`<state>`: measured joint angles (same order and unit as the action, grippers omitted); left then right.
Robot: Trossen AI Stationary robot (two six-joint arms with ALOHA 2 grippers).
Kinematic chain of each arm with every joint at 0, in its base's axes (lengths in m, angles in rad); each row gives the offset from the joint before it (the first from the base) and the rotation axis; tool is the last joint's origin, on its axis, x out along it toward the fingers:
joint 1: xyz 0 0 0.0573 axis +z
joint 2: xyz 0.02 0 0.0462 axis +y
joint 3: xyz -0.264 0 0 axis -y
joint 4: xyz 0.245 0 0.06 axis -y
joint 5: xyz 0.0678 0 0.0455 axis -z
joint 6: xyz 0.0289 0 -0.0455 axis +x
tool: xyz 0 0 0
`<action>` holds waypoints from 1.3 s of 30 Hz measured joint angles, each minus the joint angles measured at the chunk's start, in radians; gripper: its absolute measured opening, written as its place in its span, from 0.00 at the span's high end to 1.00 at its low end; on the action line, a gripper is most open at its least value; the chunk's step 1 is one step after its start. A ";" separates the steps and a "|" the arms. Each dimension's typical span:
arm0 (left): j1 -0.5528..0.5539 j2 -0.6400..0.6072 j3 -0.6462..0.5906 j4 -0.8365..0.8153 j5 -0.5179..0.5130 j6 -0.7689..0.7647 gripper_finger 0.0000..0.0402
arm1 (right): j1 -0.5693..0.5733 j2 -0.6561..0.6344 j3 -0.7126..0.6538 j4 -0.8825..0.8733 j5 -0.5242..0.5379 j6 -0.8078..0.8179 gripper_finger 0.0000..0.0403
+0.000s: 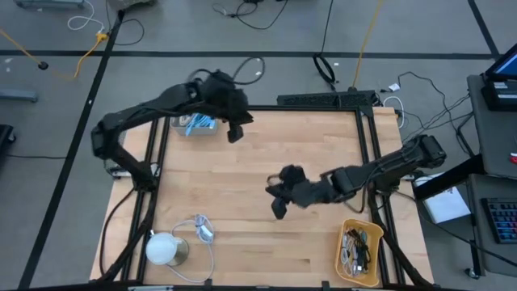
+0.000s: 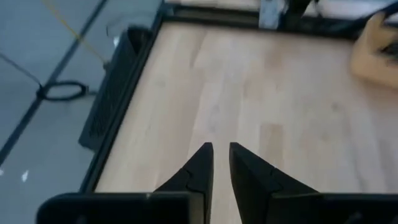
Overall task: Pick & Place USB Port
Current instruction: Adjust the yellow bin
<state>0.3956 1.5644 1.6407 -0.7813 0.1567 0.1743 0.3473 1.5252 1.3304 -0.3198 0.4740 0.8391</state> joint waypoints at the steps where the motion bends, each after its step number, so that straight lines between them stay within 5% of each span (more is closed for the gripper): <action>1: -0.009 -0.023 0.001 0.000 -0.004 -0.011 0.87 | 0.015 0.013 0.000 -0.026 0.006 0.032 0.99; 23: -0.196 -0.100 0.001 0.060 -0.038 -0.120 0.99 | 0.355 0.307 0.000 0.008 0.021 0.689 1.00; 39: -0.439 -0.100 0.001 0.216 -0.224 -0.312 0.94 | 0.543 0.344 -0.001 -0.254 -0.108 0.892 1.00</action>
<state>-0.0431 1.4647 1.6417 -0.5650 -0.0673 -0.1377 0.8900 1.8693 1.3296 -0.5741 0.3658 1.7310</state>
